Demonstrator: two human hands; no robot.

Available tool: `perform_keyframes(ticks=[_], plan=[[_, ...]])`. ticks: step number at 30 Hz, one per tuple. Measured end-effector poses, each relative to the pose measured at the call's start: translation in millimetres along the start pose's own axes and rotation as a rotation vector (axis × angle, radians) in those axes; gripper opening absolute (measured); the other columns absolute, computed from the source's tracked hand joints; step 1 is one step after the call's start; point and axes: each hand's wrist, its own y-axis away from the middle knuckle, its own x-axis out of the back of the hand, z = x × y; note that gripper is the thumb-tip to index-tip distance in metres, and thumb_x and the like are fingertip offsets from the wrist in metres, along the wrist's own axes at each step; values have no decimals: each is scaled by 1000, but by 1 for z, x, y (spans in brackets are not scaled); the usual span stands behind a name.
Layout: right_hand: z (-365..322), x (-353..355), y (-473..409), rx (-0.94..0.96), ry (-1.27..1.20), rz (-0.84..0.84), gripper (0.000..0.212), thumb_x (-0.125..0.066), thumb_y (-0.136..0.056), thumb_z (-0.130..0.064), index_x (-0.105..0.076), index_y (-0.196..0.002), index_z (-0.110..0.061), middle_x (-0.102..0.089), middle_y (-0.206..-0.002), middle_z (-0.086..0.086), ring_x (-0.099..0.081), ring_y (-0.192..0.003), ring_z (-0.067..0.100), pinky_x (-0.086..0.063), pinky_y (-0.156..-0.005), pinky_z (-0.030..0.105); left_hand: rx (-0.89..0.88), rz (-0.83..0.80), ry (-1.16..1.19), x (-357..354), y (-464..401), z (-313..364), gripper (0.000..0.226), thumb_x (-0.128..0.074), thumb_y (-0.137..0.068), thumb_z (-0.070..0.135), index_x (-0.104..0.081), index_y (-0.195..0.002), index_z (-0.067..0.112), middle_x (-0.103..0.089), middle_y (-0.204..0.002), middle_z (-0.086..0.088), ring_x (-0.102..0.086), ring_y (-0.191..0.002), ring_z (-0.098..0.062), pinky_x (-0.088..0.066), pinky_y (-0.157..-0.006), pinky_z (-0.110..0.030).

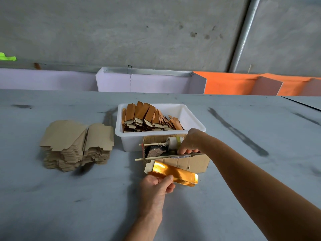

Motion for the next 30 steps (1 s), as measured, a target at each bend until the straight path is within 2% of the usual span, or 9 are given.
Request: perform_keyframes(ticks=[3,6,11,14,19,23,25,30], plan=[[-2,-2,-2,-22,10,0,32,-75,-77,-23,-45,-85,-14,-57,-77,2,-50,-71,13,-42,-74,22,-3,2,-4,0,0,0,7,-70,-79,0,-66,-78,5,-70,-61,-4,-64,-52,-14,-52,-49,-22],[-4,-4,-2,-37,32,-3,30,-73,-80,-22,-44,-78,-14,-55,-73,2,-53,-79,16,-45,-81,24,-6,2,-11,-1,0,-1,7,-70,-79,1,-66,-77,7,-70,-61,-4,-64,-50,-12,-51,-48,-21],[-7,-6,-1,-46,76,19,30,-71,-81,-19,-42,-74,-13,-52,-73,2,-53,-81,16,-47,-87,27,-4,3,-12,-1,0,-2,8,-70,-79,1,-66,-79,8,-71,-62,-2,-65,-51,-12,-51,-48,-20],[-8,-6,-3,-70,57,-34,26,-66,-83,-13,-42,-73,-12,-50,-71,2,-50,-80,15,-44,-89,25,-9,3,-27,-1,0,-2,8,-70,-79,2,-66,-77,9,-71,-61,-2,-65,-51,-12,-51,-49,-20],[-9,-5,0,-46,30,-98,19,-61,-85,-10,-45,-75,-11,-48,-68,1,-42,-61,10,-40,-80,23,-18,8,-29,-2,0,-1,9,-70,-79,1,-66,-75,7,-70,-59,-3,-64,-49,-12,-52,-49,-20],[-4,8,6,-35,-22,-123,19,-57,-88,-9,-44,-75,-11,-43,-61,0,-35,-54,9,-33,-55,18,-24,3,-19,-2,0,0,11,-69,-79,-1,-66,-72,7,-68,-57,-4,-62,-48,-12,-50,-47,-20],[1,13,6,-34,-25,-57,22,-62,-87,-12,-45,-73,-12,-42,-58,-1,-33,-50,8,-31,-49,17,-23,1,-15,-2,0,0,12,-69,-79,-2,-66,-71,6,-67,-56,-5,-62,-47,-12,-50,-47,-20],[6,6,2,-30,-18,-29,19,-68,-84,-16,-51,-74,-12,-47,-60,-1,-38,-53,8,-34,-54,17,-25,1,-16,-3,1,1,16,-68,-79,-4,-66,-68,8,-67,-55,-5,-61,-46,-12,-49,-46,-20]])
